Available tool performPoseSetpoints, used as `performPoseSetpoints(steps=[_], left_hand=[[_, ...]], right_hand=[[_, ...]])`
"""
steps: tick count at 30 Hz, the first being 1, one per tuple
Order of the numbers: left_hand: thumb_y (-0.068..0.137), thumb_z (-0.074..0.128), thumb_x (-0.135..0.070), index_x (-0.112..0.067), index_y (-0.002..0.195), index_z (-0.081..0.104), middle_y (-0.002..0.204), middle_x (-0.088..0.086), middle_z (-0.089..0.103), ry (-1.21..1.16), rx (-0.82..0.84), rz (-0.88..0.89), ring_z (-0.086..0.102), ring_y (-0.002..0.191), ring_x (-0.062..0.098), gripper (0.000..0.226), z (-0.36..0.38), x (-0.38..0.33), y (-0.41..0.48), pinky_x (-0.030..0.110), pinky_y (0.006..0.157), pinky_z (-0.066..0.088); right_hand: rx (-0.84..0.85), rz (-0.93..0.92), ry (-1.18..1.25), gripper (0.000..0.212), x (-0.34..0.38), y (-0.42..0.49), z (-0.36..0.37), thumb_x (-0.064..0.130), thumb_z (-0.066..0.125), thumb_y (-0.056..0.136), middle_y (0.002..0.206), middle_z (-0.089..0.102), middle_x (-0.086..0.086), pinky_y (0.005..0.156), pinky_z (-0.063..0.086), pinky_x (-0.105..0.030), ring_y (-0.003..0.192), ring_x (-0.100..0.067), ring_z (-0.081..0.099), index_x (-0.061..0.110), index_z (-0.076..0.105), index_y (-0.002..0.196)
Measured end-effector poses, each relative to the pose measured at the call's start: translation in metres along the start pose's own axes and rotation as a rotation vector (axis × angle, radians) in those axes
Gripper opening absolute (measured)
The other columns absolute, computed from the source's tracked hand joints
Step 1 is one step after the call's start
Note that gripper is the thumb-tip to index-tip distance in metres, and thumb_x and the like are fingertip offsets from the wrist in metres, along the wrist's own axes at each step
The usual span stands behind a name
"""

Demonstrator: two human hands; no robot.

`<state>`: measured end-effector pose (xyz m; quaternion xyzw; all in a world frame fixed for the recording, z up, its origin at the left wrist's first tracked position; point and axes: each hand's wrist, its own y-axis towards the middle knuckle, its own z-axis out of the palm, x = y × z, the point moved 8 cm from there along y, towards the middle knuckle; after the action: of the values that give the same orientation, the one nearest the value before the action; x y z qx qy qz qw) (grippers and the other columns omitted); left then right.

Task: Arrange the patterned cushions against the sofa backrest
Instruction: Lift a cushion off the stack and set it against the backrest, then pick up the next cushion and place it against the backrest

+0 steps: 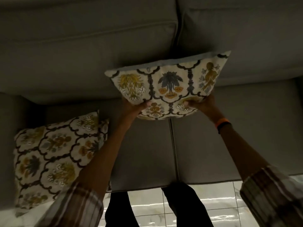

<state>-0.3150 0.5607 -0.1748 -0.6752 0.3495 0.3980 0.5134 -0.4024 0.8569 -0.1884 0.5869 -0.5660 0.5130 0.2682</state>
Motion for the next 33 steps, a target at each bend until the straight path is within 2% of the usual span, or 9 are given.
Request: performPoseSetpoints(steps=[2, 6, 9, 11, 13, 16, 23, 27, 33], left_hand=[[0.084, 0.074, 0.001, -0.009, 0.146, 0.035, 0.141, -0.002, 0.046, -0.035, 0.022, -0.068, 0.047, 0.123, 0.004, 0.074, 0.011, 0.009, 0.015, 0.023, 0.103, 0.048], [0.083, 0.075, 0.003, 0.0, 0.141, 0.039, 0.139, -0.001, 0.05, 0.006, 0.017, -0.059, 0.056, 0.116, -0.002, 0.069, 0.022, 0.021, 0.021, 0.024, 0.102, 0.049], [0.082, 0.075, 0.005, 0.004, 0.143, 0.034, 0.139, 0.012, 0.051, 0.014, -0.006, -0.021, 0.053, 0.127, 0.019, 0.073, 0.018, 0.025, 0.019, 0.038, 0.108, 0.047], [0.077, 0.085, -0.02, 0.002, 0.147, 0.024, 0.148, 0.016, 0.042, 0.03, -0.038, -0.063, 0.046, 0.134, 0.025, 0.096, 0.008, 0.043, 0.022, 0.039, 0.111, 0.043], [0.074, 0.082, -0.048, -0.004, 0.153, 0.017, 0.158, 0.018, 0.026, 0.183, -0.035, -0.202, 0.028, 0.145, 0.031, 0.112, -0.003, 0.061, 0.013, 0.043, 0.12, 0.025], [0.081, 0.076, -0.045, -0.008, 0.156, 0.011, 0.162, 0.017, 0.016, 0.516, -0.106, -0.179, 0.02, 0.147, 0.032, 0.106, -0.038, 0.063, -0.017, 0.035, 0.116, 0.018], [0.092, 0.057, -0.047, -0.016, 0.155, 0.019, 0.16, 0.014, 0.023, 0.955, -0.158, -0.111, 0.017, 0.148, 0.033, 0.08, -0.199, 0.106, -0.084, 0.058, 0.12, 0.01], [0.093, 0.058, -0.045, -0.011, 0.152, 0.024, 0.158, 0.018, 0.024, 0.917, -0.294, -0.194, 0.019, 0.146, 0.036, 0.077, -0.32, 0.14, -0.113, 0.06, 0.119, 0.008], [0.07, 0.063, -0.076, -0.02, 0.156, 0.009, 0.161, 0.016, 0.012, 0.549, -0.476, -0.549, 0.016, 0.147, 0.038, 0.115, -0.455, 0.216, -0.161, 0.062, 0.117, 0.017]], right_hand=[[0.034, 0.07, 0.006, 0.102, -0.02, 0.007, 0.002, 0.008, 0.094, 0.067, 0.151, 0.052, -0.011, 0.109, 0.051, -0.039, 0.138, -0.018, 0.053, 0.005, 0.037, 0.151], [0.015, 0.087, 0.012, 0.097, -0.041, 0.005, -0.005, -0.007, 0.088, 0.069, 0.151, 0.051, -0.015, 0.109, 0.05, -0.035, 0.139, -0.022, 0.052, 0.0, 0.035, 0.15], [-0.103, 0.167, 0.01, 0.117, -0.053, -0.006, -0.008, 0.01, 0.096, 0.062, 0.154, 0.043, -0.012, 0.112, 0.047, -0.044, 0.141, -0.023, 0.048, 0.007, 0.022, 0.153], [-0.196, 0.307, 0.036, 0.13, -0.065, -0.023, 0.001, 0.02, 0.096, 0.061, 0.157, 0.039, -0.015, 0.115, 0.041, -0.047, 0.143, -0.028, 0.044, 0.011, 0.008, 0.157], [-0.266, 0.457, 0.041, 0.129, -0.07, -0.048, 0.02, 0.017, 0.093, 0.069, 0.159, 0.038, -0.018, 0.118, 0.036, -0.048, 0.144, -0.03, 0.041, 0.01, 0.001, 0.159], [-0.179, 0.557, 0.033, 0.114, -0.071, -0.082, 0.082, 0.02, 0.086, 0.078, 0.16, 0.034, -0.018, 0.117, 0.036, -0.053, 0.146, -0.035, 0.038, 0.013, 0.007, 0.16], [0.224, 0.528, -0.003, 0.106, -0.005, -0.138, 0.303, 0.02, 0.082, 0.084, 0.13, 0.062, -0.018, 0.099, 0.052, -0.045, 0.12, -0.035, 0.062, 0.02, 0.007, 0.159], [0.3, 0.594, 0.154, 0.107, 0.037, -0.162, 0.408, 0.019, 0.075, 0.091, 0.106, 0.069, -0.01, 0.11, 0.043, -0.054, 0.105, -0.024, 0.062, 0.019, -0.007, 0.16], [0.338, 0.631, 0.193, 0.096, 0.068, -0.181, 0.498, 0.026, 0.083, 0.084, 0.152, 0.046, -0.016, 0.107, 0.046, -0.055, 0.134, -0.033, 0.051, 0.007, 0.023, 0.158]])
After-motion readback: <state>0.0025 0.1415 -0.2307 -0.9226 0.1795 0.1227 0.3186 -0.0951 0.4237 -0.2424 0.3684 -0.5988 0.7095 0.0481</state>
